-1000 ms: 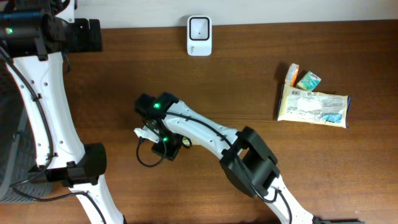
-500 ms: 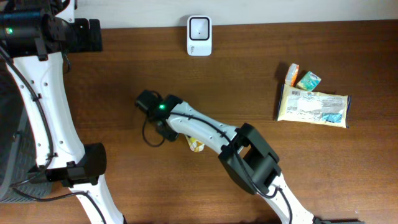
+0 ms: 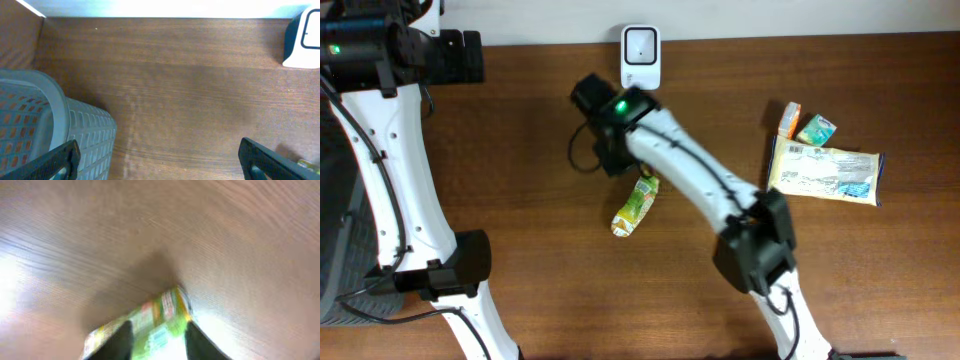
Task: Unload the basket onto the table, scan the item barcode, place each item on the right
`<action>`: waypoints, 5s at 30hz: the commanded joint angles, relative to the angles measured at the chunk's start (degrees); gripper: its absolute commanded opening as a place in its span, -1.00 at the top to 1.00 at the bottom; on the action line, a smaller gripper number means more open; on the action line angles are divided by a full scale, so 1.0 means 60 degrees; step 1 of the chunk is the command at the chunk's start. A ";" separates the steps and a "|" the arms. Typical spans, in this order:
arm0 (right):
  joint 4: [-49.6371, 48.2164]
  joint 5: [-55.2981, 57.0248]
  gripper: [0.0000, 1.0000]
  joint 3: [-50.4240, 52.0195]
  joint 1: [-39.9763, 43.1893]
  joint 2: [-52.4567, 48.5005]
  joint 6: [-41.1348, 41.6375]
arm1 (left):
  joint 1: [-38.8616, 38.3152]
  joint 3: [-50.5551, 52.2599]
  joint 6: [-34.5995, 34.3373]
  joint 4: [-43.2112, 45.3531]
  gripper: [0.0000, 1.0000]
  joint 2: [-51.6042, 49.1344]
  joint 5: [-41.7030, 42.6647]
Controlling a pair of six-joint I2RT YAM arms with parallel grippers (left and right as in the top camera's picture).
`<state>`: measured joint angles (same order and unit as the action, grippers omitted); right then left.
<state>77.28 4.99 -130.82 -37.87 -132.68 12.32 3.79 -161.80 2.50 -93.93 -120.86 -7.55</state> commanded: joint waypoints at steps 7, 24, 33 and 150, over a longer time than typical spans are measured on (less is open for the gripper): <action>0.0616 -0.4095 -0.57 0.1854 0.2157 0.0667 0.1392 | 0.0066 -0.0076 -0.0055 -0.0007 -0.98 0.0109 -0.0036; -0.3319 -0.4834 0.11 0.4714 0.1435 0.0667 0.2852 | 0.0069 -0.0076 -0.0055 -0.0011 -0.98 0.0109 -0.0036; -0.3526 -0.4710 0.89 0.4597 0.1519 0.0678 0.1519 | 0.0058 -0.0076 -0.0055 -0.0007 -0.98 0.0109 -0.0036; 0.2018 -0.5289 0.72 -0.3457 0.3530 -0.0459 -0.2171 | 0.0149 -0.0076 -0.0058 -0.0011 -0.98 0.0109 -0.0036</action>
<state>91.46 -47.62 -149.80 -12.80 -136.35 -6.31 4.32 -161.80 2.48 -93.91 -120.86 -7.55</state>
